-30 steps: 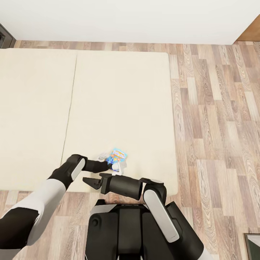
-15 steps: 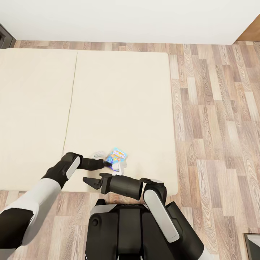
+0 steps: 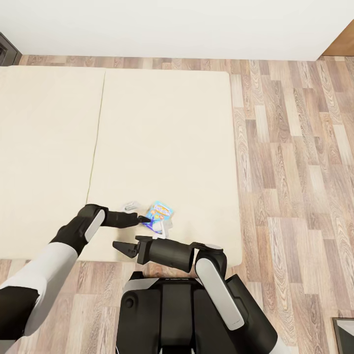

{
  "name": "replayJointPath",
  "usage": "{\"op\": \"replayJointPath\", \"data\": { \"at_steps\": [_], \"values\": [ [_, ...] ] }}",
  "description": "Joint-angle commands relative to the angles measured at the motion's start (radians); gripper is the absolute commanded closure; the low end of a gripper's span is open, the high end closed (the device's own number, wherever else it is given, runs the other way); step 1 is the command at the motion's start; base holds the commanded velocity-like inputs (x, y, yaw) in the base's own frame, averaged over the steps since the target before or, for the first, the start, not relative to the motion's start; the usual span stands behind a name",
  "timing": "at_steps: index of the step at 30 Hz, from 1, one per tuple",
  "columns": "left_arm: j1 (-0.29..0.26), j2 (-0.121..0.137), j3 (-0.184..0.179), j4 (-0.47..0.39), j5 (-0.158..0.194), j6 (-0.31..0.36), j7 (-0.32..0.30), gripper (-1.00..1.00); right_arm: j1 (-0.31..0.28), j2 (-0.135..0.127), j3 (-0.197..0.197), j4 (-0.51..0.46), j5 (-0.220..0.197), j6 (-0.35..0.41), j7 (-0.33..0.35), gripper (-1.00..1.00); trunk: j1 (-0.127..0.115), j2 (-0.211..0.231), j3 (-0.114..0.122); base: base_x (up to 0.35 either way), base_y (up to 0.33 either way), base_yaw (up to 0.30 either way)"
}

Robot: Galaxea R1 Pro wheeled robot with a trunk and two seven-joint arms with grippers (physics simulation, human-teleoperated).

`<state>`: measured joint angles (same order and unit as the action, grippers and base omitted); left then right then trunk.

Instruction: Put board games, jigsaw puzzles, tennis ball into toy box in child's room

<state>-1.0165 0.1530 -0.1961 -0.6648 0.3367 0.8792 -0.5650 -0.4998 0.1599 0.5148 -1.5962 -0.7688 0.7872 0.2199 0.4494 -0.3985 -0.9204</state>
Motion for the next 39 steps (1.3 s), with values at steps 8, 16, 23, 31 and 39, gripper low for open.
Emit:
{"op": "replayJointPath", "data": {
  "at_steps": [8, 16, 23, 31, 39],
  "values": [
    [0.052, 0.003, -0.002, -0.115, 0.004, 0.011, -0.004, -1.0, 0.0, 0.001, -0.001, -0.001, 0.003, 0.004, 0.004, -1.0, 0.001, -0.002, -0.001, 0.0, 0.0, 0.0],
    [0.07, -0.001, -0.002, -0.15, 0.004, 0.008, -0.012, -1.0, 0.0, 0.001, -0.001, 0.0, 0.003, 0.004, 0.003, -1.0, 0.001, -0.002, -0.001, 0.0, 0.0, 0.0],
    [0.072, -0.006, -0.003, -0.153, 0.004, 0.001, -0.055, -1.0, 0.0, 0.001, 0.0, 0.0, 0.003, 0.004, 0.001, -1.0, 0.001, -0.002, -0.001, 0.0, 0.0, 0.0],
    [0.073, -0.001, -0.001, -0.165, 0.002, -0.003, -0.067, -1.0, 0.0, 0.001, -0.001, 0.0, 0.003, 0.004, 0.001, -1.0, 0.001, -0.002, -0.001, 0.0, 0.0, 0.0],
    [0.073, 0.003, 0.001, -0.183, -0.001, -0.031, -0.067, -1.0, 0.0, 0.001, -0.001, 0.0, 0.003, 0.004, 0.001, -1.0, 0.001, -0.002, -0.001, 0.0, 0.0, 0.0]
  ]
}}
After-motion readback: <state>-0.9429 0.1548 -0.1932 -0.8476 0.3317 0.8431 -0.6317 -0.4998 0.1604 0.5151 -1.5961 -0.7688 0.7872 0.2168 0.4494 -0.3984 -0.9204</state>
